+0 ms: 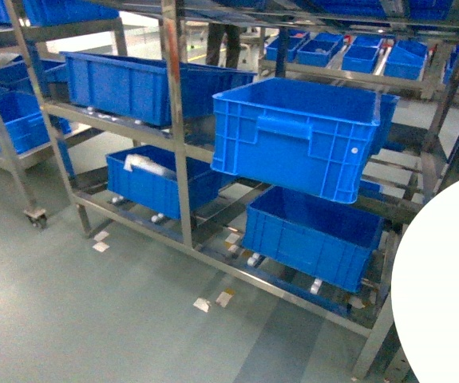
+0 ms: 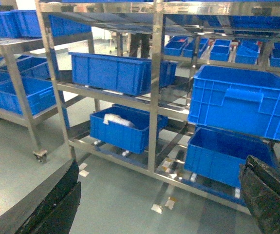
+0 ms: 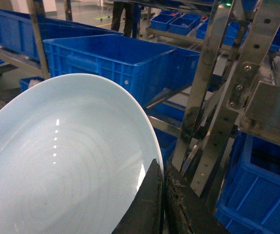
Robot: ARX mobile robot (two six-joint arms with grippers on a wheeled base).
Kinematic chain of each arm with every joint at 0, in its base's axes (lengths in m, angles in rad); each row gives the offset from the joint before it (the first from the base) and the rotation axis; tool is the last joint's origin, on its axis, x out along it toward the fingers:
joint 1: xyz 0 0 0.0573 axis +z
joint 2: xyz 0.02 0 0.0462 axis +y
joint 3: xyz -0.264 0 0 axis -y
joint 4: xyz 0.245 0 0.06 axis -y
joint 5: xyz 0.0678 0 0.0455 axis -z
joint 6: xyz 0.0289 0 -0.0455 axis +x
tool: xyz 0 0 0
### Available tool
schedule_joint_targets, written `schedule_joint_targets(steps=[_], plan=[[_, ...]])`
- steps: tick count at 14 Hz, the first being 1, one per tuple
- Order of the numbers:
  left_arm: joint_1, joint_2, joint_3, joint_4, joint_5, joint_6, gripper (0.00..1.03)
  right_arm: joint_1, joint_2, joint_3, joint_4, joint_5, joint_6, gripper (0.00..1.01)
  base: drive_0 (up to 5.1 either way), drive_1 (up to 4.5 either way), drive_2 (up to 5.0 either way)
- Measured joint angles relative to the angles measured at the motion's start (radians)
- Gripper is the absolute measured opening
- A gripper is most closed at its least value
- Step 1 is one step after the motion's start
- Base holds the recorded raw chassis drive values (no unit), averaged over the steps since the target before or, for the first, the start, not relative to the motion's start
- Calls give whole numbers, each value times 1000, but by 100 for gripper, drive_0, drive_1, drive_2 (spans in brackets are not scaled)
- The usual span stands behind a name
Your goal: Place blue tray on left shelf second layer neatly
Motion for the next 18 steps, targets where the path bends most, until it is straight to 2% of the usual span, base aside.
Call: schedule_joint_targets(steps=[13,18], plan=[[0,0,0,-8,1,0,98,0,2,2,3,2,0,2,-149,284,-582],[0,0,0,-1,0,0,98,1,0,1,2,2,0,2,7,7,7]])
